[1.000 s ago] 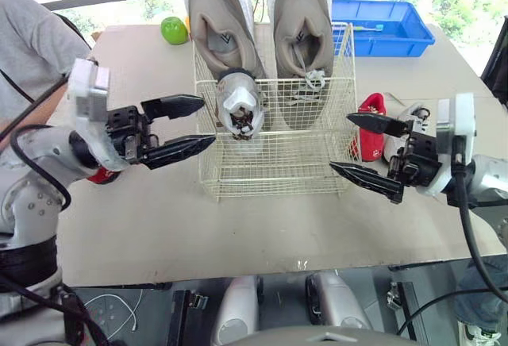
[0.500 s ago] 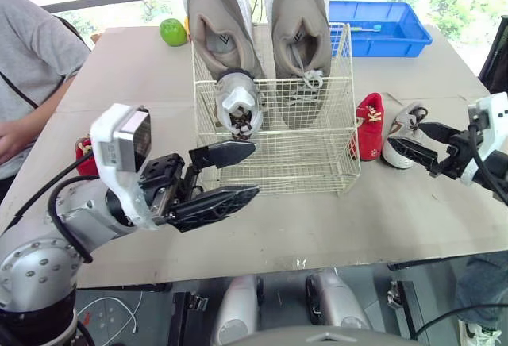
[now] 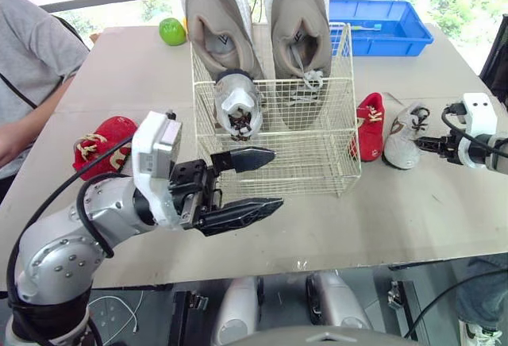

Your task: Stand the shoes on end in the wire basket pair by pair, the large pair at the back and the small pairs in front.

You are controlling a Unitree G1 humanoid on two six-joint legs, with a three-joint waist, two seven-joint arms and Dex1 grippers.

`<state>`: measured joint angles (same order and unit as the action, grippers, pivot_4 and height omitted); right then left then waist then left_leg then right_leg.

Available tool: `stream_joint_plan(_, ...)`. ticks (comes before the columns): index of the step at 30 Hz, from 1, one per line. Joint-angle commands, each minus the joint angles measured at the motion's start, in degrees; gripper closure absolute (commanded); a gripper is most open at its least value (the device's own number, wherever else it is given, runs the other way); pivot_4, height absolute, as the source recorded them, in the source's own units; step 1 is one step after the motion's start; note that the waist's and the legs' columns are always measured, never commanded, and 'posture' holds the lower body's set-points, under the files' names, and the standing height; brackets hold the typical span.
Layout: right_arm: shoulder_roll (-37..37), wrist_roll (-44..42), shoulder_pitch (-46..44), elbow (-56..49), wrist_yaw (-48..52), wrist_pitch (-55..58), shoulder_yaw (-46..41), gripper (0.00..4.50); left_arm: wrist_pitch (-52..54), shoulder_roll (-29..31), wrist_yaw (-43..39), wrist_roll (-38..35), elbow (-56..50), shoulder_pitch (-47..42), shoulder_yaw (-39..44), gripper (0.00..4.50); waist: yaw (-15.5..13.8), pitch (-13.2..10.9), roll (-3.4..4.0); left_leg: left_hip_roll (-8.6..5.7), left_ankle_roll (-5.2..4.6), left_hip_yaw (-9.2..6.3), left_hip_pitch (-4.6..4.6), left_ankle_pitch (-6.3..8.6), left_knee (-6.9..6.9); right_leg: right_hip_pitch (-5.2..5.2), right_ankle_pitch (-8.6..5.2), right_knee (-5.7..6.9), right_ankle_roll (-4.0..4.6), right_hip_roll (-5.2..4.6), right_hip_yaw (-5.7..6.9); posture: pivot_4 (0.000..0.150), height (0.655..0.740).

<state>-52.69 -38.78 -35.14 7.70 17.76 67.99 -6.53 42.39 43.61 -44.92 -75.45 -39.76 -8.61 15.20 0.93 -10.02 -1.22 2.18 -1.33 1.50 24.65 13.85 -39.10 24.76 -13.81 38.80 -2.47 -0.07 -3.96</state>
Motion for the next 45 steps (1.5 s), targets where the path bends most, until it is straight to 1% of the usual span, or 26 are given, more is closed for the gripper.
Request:
stream_joint_plan(1, -0.35, 2.65, -2.57, 2.13, 3.08, -1.37, -0.70, 1.95, -1.72, -0.50, 1.00, 0.28, -1.92, -0.19, -0.21, 0.06, 0.02, 0.00, 0.00, 0.00, 0.00, -0.01, 0.00, 0.00, 0.00, 0.00, 0.00, 0.01, 0.00, 0.00, 0.00, 0.150, 0.7400)
stream_joint_plan(8, 1.17, 7.88, -6.19, 7.98, 6.52, -4.02, 0.41, 1.95, -2.42, -0.73, 1.94, 0.70, -1.89, -0.88, -1.09, 0.06, 0.02, 0.00, 0.00, 0.00, 0.00, 0.00, 0.01, 0.00, 0.00, 0.00, 0.00, 0.00, 0.00, 0.00, 0.00, 0.150, 0.7400)
stream_joint_plan(14, 0.63, 12.62, -7.47, 10.02, 10.01, -6.78, 3.18, 1.95, -3.19, -0.91, 2.35, 1.13, -1.97, -1.01, -1.69, 0.06, 0.02, 0.00, 0.00, 0.00, 0.00, 0.00, 0.01, 0.00, 0.00, 0.00, 0.00, 0.00, 0.00, 0.00, 0.00, 0.150, 0.7400)
stream_joint_plan(21, 3.73, 17.50, -10.34, 16.11, 13.14, -9.99, 7.00, 1.95, -3.46, -0.75, 2.20, 1.79, -2.54, -0.97, -2.31, 0.06, 0.10, 0.00, 0.00, 0.00, 0.00, 0.01, 0.00, 0.00, 0.00, 0.00, 0.00, 0.00, 0.00, 0.00, 0.00, 0.150, 0.7400)
stream_joint_plan(22, 4.28, 18.15, -10.96, 16.85, 13.71, -10.28, 7.62, 2.52, -3.49, -0.61, 2.02, 1.87, -2.57, -0.94, -2.22, 0.06, 0.15, 0.00, 0.00, 0.00, 0.00, 0.01, -0.01, 0.00, 0.00, 0.00, 0.00, 0.01, 0.00, 0.01, 0.00, 0.150, 0.7400)
stream_joint_plan(23, 4.71, 18.68, -11.54, 17.39, 14.63, -10.53, 8.29, 2.80, -3.50, -0.49, 1.93, 1.87, -2.55, -0.91, -2.05, 0.06, 0.19, 0.00, 0.00, 0.00, 0.00, 0.01, -0.01, 0.00, 0.00, 0.00, 0.01, 0.01, 0.00, 0.01, 0.00, 0.150, 0.7400)
stream_joint_plan(24, 4.98, 19.07, -11.91, 17.69, 15.51, -10.72, 8.79, 3.37, -3.51, -0.38, 1.85, 1.88, -2.55, -0.87, -1.90, 0.06, 0.19, 0.00, 0.00, 0.00, 0.00, 0.00, -0.01, 0.00, 0.00, 0.00, 0.01, 0.01, 0.00, 0.01, 0.00, 0.150, 0.7400)
stream_joint_plan(27, 5.84, 20.35, -12.98, 19.67, 18.19, -10.68, 10.15, 4.44, -3.46, 0.27, 1.27, 2.41, -2.69, -0.70, -1.86, 0.06, 0.17, 0.00, 0.00, 0.00, 0.00, 0.00, 0.00, 0.00, 0.00, 0.00, 0.01, 0.00, 0.00, 0.01, 0.01, 0.150, 0.7400)
stream_joint_plan(30, 6.08, 21.41, -12.97, 19.89, 19.39, -10.63, 9.91, 4.44, -3.53, 0.45, 1.19, 2.43, -2.67, -0.59, -1.95, 0.06, 0.19, 0.00, -0.01, 0.00, 0.00, 0.00, -0.02, 0.00, 0.00, 0.00, 0.01, 0.00, 0.00, 0.01, 0.01, 0.150, 0.7400)
stream_joint_plan(35, 4.23, 20.09, -10.18, 13.98, 18.55, -8.10, 4.42, 4.44, -3.42, 0.10, 1.23, 2.42, -2.11, -1.04, -2.57, 0.06, 0.12, 0.00, 0.00, 0.01, 0.00, -0.02, -0.01, 0.00, 0.01, 0.00, 0.00, 0.01, 0.00, 0.01, 0.02, 0.150, 0.7400)
stream_joint_plan(38, 4.44, 16.27, -7.68, 7.07, 16.59, -4.90, -4.60, 4.44, -3.38, -0.17, 0.78, 2.65, -1.65, -1.20, -3.22, 0.06, -0.16, -0.03, 0.04, 0.00, 0.00, -0.05, 0.03, 0.00, 0.02, 0.01, 0.00, -0.01, 0.00, 0.00, 0.05, 0.150, 0.7400)
stream_joint_plan(39, 5.03, 13.87, -5.70, 1.72, 16.07, -4.97, -10.09, 4.44, -3.37, -0.40, 0.57, 2.63, -1.27, -1.36, -3.54, 0.06, -0.20, -0.04, 0.06, 0.00, 0.00, -0.06, 0.06, 0.00, 0.02, 0.01, 0.00, -0.01, 0.00, 0.00, 0.06, 0.150, 0.7400)
stream_joint_plan(41, 9.71, 5.86, -2.35, -9.47, 15.39, -6.54, -23.04, 4.44, -3.34, -0.77, 0.20, 2.45, -0.70, -1.71, -4.23, 0.06, -0.24, -0.07, 0.11, -0.01, 0.00, -0.10, 0.10, 0.00, 0.03, 0.02, 0.00, -0.02, -0.01, -0.02, 0.08, 0.150, 0.7400)
stream_joint_plan(42, 11.99, 2.13, -0.44, -15.59, 15.53, -7.79, -27.79, 4.44, -3.36, -0.98, -0.02, 2.39, -0.42, -1.91, -4.58, 0.06, -0.19, -0.07, 0.12, 0.00, 0.00, -0.15, 0.07, 0.00, 0.03, 0.02, 0.00, -0.01, -0.02, -0.02, 0.07, 0.150, 0.7400)
stream_joint_plan(43, 13.90, -1.69, 0.75, -20.53, 15.29, -6.86, -30.87, 4.44, -3.33, -1.16, -0.20, 2.19, -0.15, -2.13, -4.91, 0.06, -0.09, -0.07, 0.12, 0.00, 0.00, -0.19, 0.08, 0.00, 0.08, 0.02, 0.00, -0.02, -0.02, 0.01, 0.09, 0.150, 0.7400)
stream_joint_plan(45, 16.65, -6.55, 2.06, -27.19, 13.19, -5.44, -33.92, 4.44, -3.17, -1.42, -0.46, 2.08, 0.31, -2.59, -5.36, 0.06, 0.06, -0.06, 0.15, 0.03, 0.00, -0.24, 0.02, 0.00, 0.12, 0.02, 0.00, 0.02, -0.03, 0.04, 0.11, 0.150, 0.7400)
